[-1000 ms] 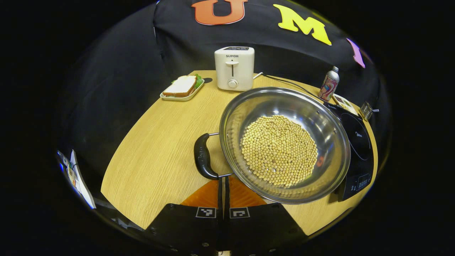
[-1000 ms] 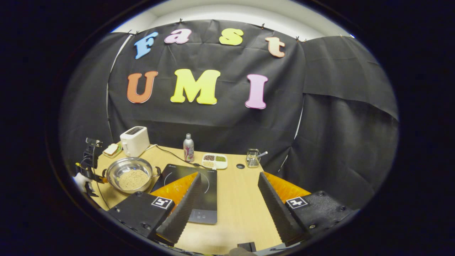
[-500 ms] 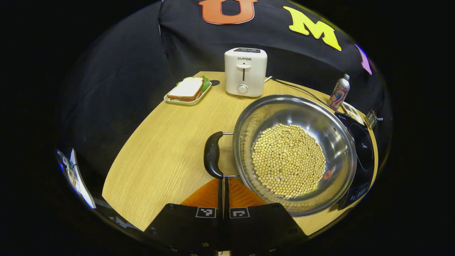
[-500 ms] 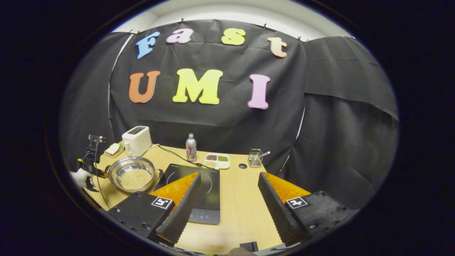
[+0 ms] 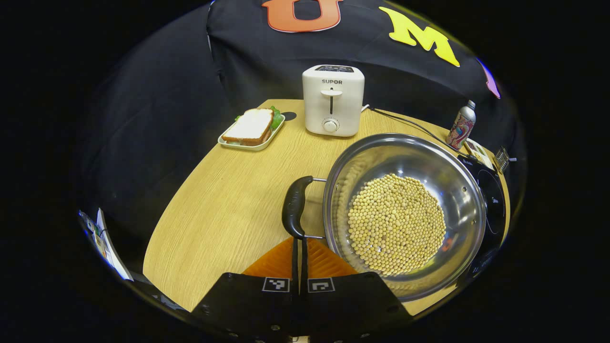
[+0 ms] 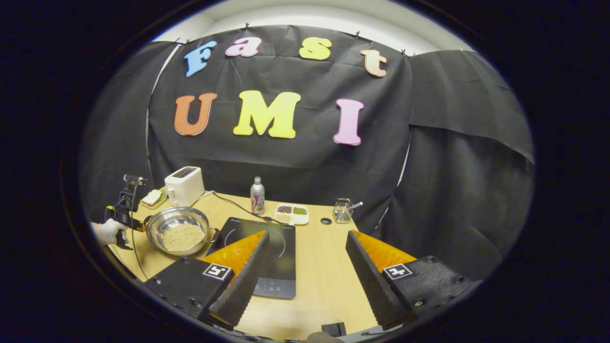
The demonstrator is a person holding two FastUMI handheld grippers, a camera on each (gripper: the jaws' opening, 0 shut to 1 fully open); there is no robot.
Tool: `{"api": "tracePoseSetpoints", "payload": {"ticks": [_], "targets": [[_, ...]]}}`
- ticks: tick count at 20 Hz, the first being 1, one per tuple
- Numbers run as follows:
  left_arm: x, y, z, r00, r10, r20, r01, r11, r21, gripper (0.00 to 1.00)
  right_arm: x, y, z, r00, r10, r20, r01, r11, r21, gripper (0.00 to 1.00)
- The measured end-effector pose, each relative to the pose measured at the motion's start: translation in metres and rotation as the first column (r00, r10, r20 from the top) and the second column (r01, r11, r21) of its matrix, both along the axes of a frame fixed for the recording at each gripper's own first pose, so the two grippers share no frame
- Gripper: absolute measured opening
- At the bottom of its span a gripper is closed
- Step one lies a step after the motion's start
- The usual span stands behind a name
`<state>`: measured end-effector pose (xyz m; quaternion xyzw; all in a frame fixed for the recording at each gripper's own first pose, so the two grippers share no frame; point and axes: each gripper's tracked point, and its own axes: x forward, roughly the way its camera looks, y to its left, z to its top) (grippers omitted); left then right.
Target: First push the handle of the pot to place it horizontally, then grasp the pot with both hands and set it on the induction cooktop.
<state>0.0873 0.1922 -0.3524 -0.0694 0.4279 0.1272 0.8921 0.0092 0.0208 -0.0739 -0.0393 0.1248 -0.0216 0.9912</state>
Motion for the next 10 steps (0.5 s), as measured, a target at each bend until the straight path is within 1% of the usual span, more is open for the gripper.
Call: {"api": "tracePoseSetpoints", "payload": {"ticks": [3, 4, 5, 10], "targets": [[0.006, 0.006, 0.000, 1.000, 0.005, 0.001, -0.005, 1.000, -0.002, 0.00, -0.002, 0.003, 0.001, 1.000, 0.004, -0.002, -0.004, 1.000, -0.010, 1.00], [0.009, 0.007, -0.001, 1.000, 0.010, 0.001, -0.010, 1.000, -0.005, 0.10, -0.003, 0.004, 0.001, 1.000, 0.005, -0.001, -0.005, 1.000, -0.016, 0.99], [0.011, 0.008, 0.000, 1.000, 0.015, 0.001, -0.015, 1.000, -0.008, 0.00, -0.004, 0.005, 0.002, 1.000, 0.005, -0.004, -0.005, 1.000, -0.021, 0.99], [0.012, 0.011, 0.002, 1.000, 0.016, 0.021, -0.016, 1.000, -0.013, 0.00, -0.003, 0.013, 0.001, 1.000, 0.013, -0.004, -0.013, 1.000, -0.014, 1.00]]}}
